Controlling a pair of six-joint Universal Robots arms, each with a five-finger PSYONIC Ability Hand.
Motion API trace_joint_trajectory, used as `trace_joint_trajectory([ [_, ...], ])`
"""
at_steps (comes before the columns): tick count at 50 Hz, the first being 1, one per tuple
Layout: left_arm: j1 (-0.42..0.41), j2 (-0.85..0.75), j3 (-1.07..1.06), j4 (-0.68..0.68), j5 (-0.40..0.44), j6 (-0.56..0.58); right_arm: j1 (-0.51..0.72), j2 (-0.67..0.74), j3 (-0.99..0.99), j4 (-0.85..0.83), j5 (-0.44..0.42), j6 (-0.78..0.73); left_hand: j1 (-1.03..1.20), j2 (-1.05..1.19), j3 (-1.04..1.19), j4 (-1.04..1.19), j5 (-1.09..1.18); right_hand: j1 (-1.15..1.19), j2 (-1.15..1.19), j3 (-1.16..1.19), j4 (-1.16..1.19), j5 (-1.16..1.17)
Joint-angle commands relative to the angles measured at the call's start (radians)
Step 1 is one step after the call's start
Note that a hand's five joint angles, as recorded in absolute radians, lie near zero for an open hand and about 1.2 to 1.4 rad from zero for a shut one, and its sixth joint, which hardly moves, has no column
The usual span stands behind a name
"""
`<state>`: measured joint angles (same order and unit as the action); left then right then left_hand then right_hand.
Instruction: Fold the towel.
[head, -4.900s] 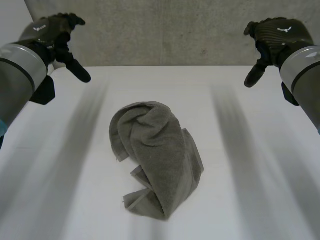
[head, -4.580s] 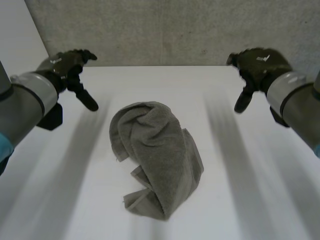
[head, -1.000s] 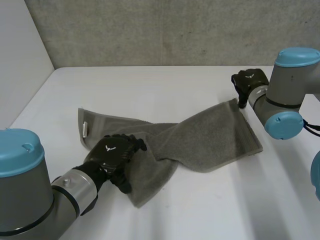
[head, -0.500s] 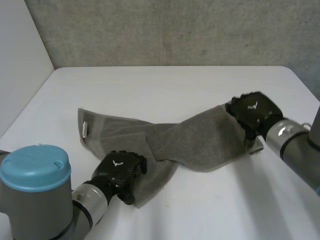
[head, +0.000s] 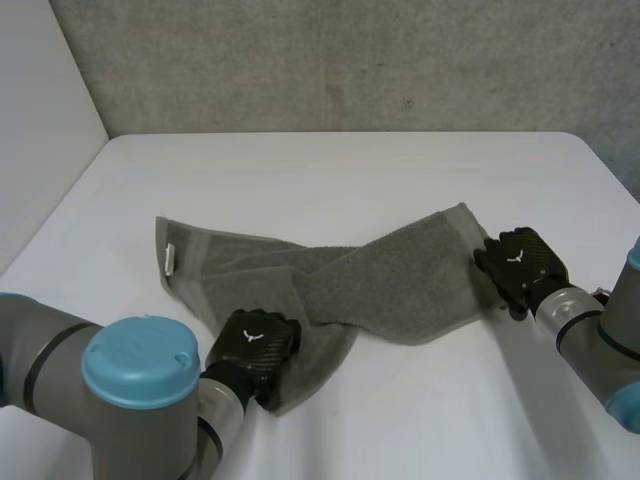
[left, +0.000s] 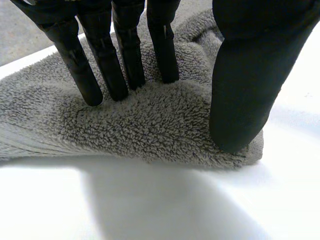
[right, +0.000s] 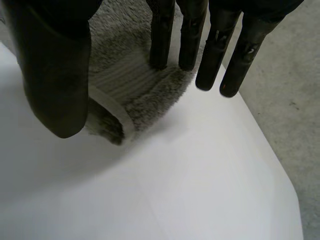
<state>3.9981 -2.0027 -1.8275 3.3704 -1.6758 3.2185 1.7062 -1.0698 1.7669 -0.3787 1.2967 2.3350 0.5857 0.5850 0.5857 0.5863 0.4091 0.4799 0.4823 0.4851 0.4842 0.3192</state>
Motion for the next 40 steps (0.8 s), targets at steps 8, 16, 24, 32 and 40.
trace_joint_trajectory([
  [8, -0.001, -0.044, 0.02, 0.0, -0.011, 0.003, 0.0, 0.073, -0.066, -0.101, 0.001, 0.001, 0.074, 0.075, 0.074, 0.073, 0.076, 0.506, 0.504, 0.501, 0.502, 0.492],
  [16, 0.001, 0.001, 0.017, -0.011, -0.054, 0.004, 0.004, 0.087, -0.083, -0.088, 0.009, 0.004, -0.081, -0.081, -0.081, -0.082, -0.079, 0.19, 0.188, 0.185, 0.186, 0.176],
  [24, 0.003, 0.042, 0.007, -0.011, -0.05, -0.003, 0.0, 0.088, -0.076, -0.085, 0.007, 0.009, -0.134, -0.134, -0.134, -0.135, -0.132, 0.142, 0.14, 0.137, 0.138, 0.128],
  [32, -0.025, 0.038, 0.002, -0.014, -0.05, -0.008, 0.0, 0.097, -0.075, -0.085, -0.007, 0.012, -0.131, -0.131, -0.131, -0.132, -0.129, 0.485, 0.482, 0.48, 0.481, 0.471],
  [40, -0.045, 0.039, -0.013, -0.013, -0.05, -0.005, 0.0, 0.077, -0.083, -0.085, -0.014, 0.02, -0.131, -0.131, -0.131, -0.132, -0.129, 0.916, 0.914, 0.911, 0.912, 0.903],
])
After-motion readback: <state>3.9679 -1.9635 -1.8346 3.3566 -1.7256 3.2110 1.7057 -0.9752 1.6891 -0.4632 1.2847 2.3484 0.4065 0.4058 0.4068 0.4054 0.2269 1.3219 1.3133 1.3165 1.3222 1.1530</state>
